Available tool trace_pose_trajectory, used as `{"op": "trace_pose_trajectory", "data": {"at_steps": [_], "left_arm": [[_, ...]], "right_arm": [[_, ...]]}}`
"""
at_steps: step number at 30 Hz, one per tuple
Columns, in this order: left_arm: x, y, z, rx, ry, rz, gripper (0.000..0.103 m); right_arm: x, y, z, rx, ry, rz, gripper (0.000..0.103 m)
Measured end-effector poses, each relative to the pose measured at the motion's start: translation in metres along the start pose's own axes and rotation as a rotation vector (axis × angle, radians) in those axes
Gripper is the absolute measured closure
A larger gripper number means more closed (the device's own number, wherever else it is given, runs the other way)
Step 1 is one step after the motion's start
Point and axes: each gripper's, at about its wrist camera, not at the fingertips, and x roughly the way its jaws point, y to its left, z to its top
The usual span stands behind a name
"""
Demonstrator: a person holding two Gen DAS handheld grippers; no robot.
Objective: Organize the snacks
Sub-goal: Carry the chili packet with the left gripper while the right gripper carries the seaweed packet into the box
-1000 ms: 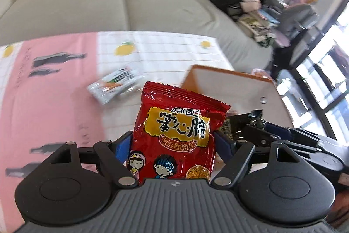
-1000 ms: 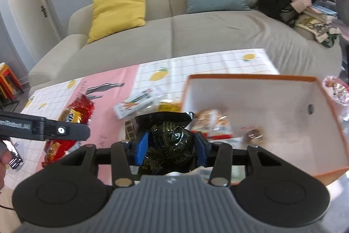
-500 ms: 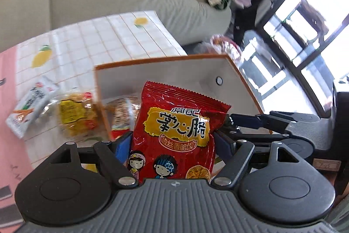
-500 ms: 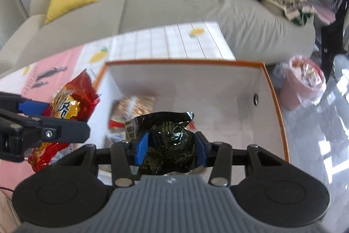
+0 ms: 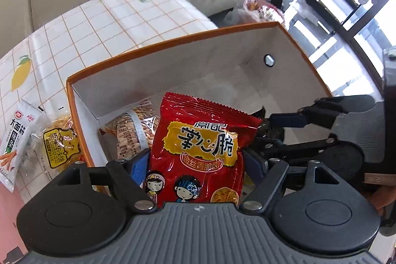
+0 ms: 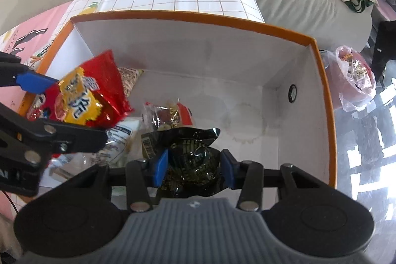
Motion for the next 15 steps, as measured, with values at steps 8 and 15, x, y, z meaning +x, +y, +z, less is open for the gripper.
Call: {"op": "trace_pose_trajectory", "data": {"at_steps": [8,15], "left_arm": [[0.019,0.001,0.007,0.045,0.028,0.089,0.013],[0.024,-0.005,0.007,0.108,0.031,0.125,0.008]], "right_arm": [[0.013,-0.004,0.013,-0.007,0.021,-0.021,0.058],[0.025,-0.007,0.017,-0.015,0.048,-0.051,0.058]]}}
